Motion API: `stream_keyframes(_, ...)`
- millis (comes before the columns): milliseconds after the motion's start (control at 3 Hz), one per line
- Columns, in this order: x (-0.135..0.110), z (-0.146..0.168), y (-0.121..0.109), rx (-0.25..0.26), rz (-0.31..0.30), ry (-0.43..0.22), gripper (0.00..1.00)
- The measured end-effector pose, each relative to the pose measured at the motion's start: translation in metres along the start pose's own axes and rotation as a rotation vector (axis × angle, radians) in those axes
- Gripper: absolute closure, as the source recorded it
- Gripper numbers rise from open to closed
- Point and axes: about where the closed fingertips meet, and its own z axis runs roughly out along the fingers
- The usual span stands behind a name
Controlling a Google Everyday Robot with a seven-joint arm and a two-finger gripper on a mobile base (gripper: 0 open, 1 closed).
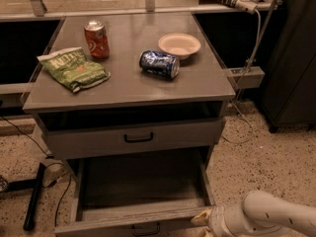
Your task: Close middle drawer
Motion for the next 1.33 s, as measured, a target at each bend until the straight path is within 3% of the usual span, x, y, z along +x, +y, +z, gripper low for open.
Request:
stream_keyframes(333, -0.007, 0.007, -0.011, 0.001, -0.014, -0.025, 0.0)
stream_keyframes(1000, -0.048, 0.031, -0.071, 0.043, -0.098, -0.071, 0.42)
stream_keyframes(1333, -0.068, 0.034, -0.116, 0.096, -0.138, -0.06, 0.65)
